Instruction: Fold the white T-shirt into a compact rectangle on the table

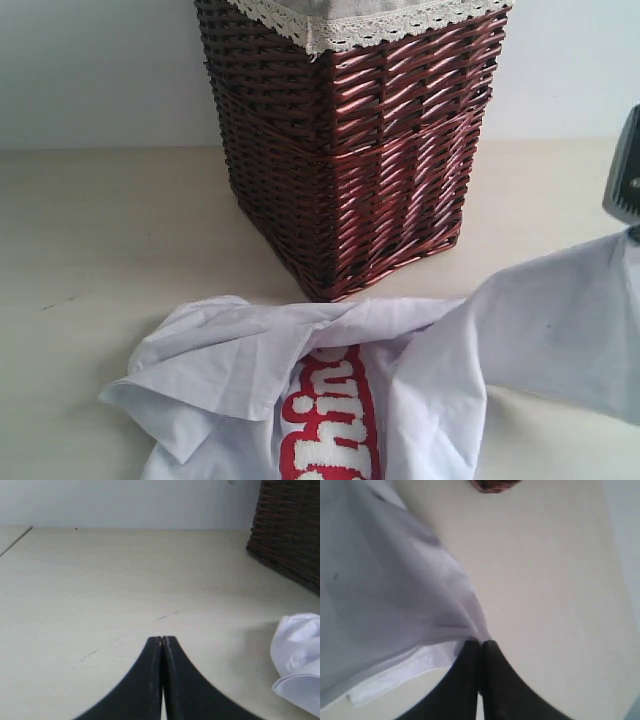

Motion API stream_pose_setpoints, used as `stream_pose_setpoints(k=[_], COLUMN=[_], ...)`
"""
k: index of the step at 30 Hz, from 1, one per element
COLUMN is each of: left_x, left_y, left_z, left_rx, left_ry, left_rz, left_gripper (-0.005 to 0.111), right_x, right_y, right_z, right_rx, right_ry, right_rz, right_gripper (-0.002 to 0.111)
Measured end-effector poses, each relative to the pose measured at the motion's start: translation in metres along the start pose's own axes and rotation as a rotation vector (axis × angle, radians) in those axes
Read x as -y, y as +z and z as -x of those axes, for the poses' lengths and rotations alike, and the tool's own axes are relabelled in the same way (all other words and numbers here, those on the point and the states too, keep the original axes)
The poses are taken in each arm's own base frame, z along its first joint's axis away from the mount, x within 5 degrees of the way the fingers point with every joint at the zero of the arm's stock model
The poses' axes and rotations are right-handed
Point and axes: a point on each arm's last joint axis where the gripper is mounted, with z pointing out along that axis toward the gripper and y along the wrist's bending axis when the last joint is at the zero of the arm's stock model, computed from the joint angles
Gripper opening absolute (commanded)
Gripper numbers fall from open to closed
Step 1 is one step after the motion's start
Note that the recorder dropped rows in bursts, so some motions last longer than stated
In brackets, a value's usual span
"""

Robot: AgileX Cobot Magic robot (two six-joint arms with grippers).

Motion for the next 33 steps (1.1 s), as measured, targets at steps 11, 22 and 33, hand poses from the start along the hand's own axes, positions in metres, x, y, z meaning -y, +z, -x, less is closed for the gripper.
stream_pose_setpoints(k=[11, 22, 33], left_x=[0.0, 0.0, 0.0], left_y=[0.0, 0.0, 0.0], left_z=[0.0, 0.0, 0.0], left_rx=[0.0, 0.0, 0.0], left_ry=[0.0, 0.0, 0.0], left_rz=[0.0, 0.0, 0.0], left_gripper=[0.0, 0.0, 0.0], right_x=[0.022, -0.001, -0.034], right_y=[0.021, 0.048, -0.031], right_z=[-0.032, -0.046, -0.025], right_rx=[-0.097, -0.257, -0.016], right_ry=[0.127, 0.13, 0.0], right_rz=[-0.019, 0.291, 0.506], right_gripper=[0.003, 0.042, 0.054])
